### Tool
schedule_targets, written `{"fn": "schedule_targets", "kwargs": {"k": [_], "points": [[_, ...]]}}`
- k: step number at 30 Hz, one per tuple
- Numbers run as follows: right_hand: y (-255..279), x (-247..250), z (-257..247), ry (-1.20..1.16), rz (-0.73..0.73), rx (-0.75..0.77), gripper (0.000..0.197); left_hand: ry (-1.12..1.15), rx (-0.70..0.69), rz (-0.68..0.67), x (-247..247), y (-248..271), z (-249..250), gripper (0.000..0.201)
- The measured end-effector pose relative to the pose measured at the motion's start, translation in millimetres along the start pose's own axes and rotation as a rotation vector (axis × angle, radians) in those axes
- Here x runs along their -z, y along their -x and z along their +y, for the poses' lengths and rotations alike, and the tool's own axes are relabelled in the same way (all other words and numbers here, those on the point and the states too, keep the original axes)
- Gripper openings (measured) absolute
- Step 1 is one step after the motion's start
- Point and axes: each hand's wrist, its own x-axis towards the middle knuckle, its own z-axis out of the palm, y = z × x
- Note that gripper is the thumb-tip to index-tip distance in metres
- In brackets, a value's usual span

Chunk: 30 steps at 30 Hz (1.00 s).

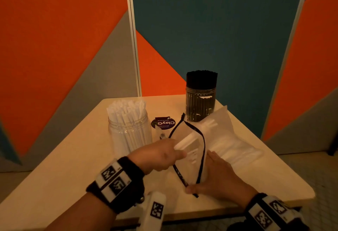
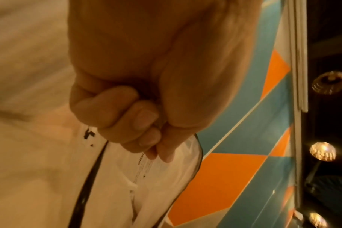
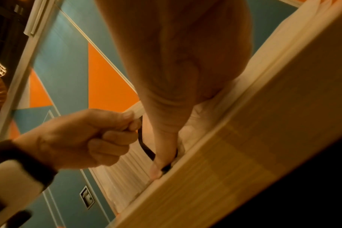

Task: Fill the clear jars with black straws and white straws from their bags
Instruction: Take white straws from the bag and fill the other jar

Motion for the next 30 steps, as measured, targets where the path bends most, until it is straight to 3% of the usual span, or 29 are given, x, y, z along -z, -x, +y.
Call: {"fn": "schedule_targets", "kwargs": {"k": [3,10,14,17,19,22,23,26,30], "points": [[0.3,0.1,-2.4,0.019,0.007,-0.024,0.160,0.209,-0.010,-0.014,8.4,29.7,-15.3,0.027],[5.5,6.0,-9.5,0.006,-0.005,-0.051,0.151,0.283,-0.042,-0.069,24.9,81.2,-48.5,0.017],[5.4,17.3,-14.2,-0.037,-0.066,-0.051,0.141,0.446,-0.055,-0.163,39.2,104.8,-65.6,0.042],[6.8,36.3,-14.6,-0.337,-0.132,-0.027,0.135,0.491,-0.085,-0.127,46.1,112.2,-74.4,0.049],[9.7,53.1,-21.5,-0.513,0.006,0.037,0.116,0.494,-0.107,-0.096,46.8,113.2,-76.8,0.043],[13.3,80.4,-48.1,-0.846,0.348,0.188,0.060,0.501,-0.165,-0.086,41.4,110.5,-73.5,0.032],[13.2,88.3,-60.0,-0.951,0.413,0.238,0.050,0.490,-0.202,-0.094,38.4,109.1,-70.4,0.027],[11.9,103.7,-98.3,-1.020,0.457,0.378,0.051,0.412,-0.283,-0.129,30.6,104.2,-57.4,0.015],[7.2,111.2,-137.0,-0.832,0.650,0.526,0.053,0.321,-0.255,-0.121,26.7,95.1,-44.1,0.016]]}}
